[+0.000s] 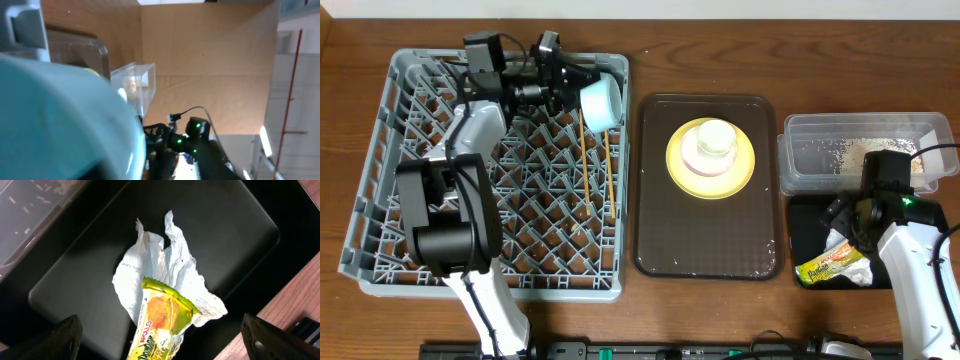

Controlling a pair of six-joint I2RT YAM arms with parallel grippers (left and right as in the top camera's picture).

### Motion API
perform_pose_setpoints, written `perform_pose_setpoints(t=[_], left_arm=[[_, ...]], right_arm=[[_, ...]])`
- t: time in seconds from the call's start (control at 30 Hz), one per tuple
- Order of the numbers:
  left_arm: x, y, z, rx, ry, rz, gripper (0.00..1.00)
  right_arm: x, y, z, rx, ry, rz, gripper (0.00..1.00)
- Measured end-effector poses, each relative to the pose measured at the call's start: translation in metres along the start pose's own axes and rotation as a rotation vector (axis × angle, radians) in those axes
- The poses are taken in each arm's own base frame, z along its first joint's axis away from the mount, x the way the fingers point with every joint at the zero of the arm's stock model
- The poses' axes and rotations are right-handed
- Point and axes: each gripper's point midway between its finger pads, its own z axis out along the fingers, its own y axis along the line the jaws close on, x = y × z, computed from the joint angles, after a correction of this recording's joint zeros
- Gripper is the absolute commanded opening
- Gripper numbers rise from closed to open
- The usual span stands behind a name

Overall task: Sort waste into correct bins and load items into the dishwasher rack
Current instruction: 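Set the blue bowl into the rack slots and open the left gripper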

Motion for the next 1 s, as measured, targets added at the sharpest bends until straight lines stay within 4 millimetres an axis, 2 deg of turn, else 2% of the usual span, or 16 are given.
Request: perform_pose_setpoints(t=[0.17,0.23,0.53,1.0], left_arm=[[-0.004,0.002,-0.009,-0.004,-0.024,0.001,0.79],[-0.007,0.003,-0.016,-0.005,-0.039,-0.001,0.82],[-0.019,0.005,-0.049,-0.009,-0.112,-0.023,0.87],[-0.014,0.005,-0.040,-0.002,-0.085,-0.055,0.88]], right_arm=[[0.000,0.000,0.000,0.000,0.000,0.000,0.99],[0.000,0.000,0.000,0.000,0.000,0.000,0.99],[0.000,0.000,0.000,0.000,0.000,0.000,0.99],[0.000,0.000,0.000,0.000,0.000,0.000,0.99]])
